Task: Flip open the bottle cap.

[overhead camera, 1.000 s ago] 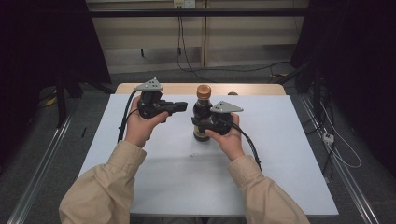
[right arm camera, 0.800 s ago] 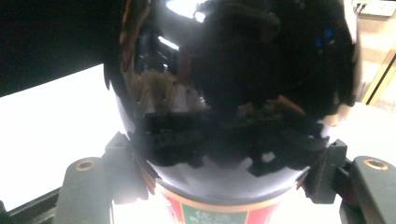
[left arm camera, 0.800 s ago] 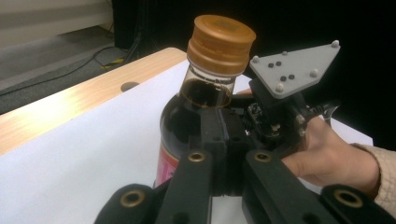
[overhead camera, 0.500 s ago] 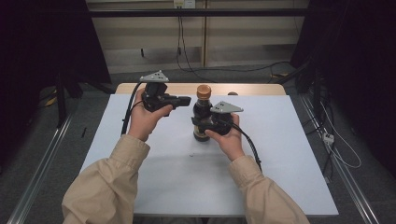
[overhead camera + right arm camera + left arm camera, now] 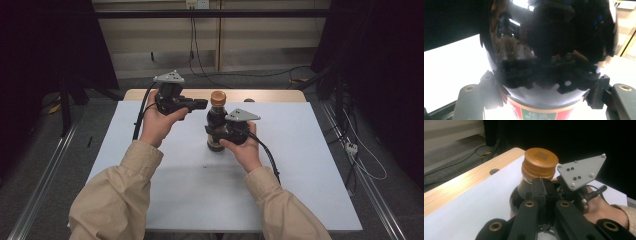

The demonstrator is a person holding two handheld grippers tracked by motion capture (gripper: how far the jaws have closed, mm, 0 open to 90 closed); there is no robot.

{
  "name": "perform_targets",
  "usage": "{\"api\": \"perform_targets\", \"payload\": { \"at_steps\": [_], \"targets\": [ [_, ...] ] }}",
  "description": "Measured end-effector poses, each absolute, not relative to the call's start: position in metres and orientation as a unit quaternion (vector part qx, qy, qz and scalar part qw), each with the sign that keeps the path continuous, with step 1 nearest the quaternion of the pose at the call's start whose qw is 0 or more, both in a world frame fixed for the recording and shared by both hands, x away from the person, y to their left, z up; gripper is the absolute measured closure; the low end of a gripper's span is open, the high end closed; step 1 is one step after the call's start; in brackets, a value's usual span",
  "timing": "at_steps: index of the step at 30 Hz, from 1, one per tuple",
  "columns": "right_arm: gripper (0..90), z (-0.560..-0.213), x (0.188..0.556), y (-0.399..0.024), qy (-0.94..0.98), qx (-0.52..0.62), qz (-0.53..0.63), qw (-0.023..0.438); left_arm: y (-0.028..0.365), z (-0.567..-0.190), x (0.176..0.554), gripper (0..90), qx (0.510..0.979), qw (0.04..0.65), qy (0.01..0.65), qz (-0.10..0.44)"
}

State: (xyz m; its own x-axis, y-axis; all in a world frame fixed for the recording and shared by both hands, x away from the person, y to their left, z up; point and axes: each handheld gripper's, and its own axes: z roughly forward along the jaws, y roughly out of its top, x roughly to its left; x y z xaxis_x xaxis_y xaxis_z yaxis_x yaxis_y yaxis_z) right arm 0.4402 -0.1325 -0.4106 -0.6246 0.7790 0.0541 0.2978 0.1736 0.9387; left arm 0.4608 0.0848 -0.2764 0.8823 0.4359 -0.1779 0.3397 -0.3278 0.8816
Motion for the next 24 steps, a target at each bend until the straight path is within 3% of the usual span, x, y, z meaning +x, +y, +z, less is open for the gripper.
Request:
{"api": "perform_targets", "payload": {
  "at_steps": [24],
  "targets": [
    [31.1, -0.410, 0.440, -0.132, 0.732, 0.368, 0.526, 0.228, 0.074, -0.274, 0.467, 90.0, 0.821, 0.518, 0.236, 0.051]
  ]
}}
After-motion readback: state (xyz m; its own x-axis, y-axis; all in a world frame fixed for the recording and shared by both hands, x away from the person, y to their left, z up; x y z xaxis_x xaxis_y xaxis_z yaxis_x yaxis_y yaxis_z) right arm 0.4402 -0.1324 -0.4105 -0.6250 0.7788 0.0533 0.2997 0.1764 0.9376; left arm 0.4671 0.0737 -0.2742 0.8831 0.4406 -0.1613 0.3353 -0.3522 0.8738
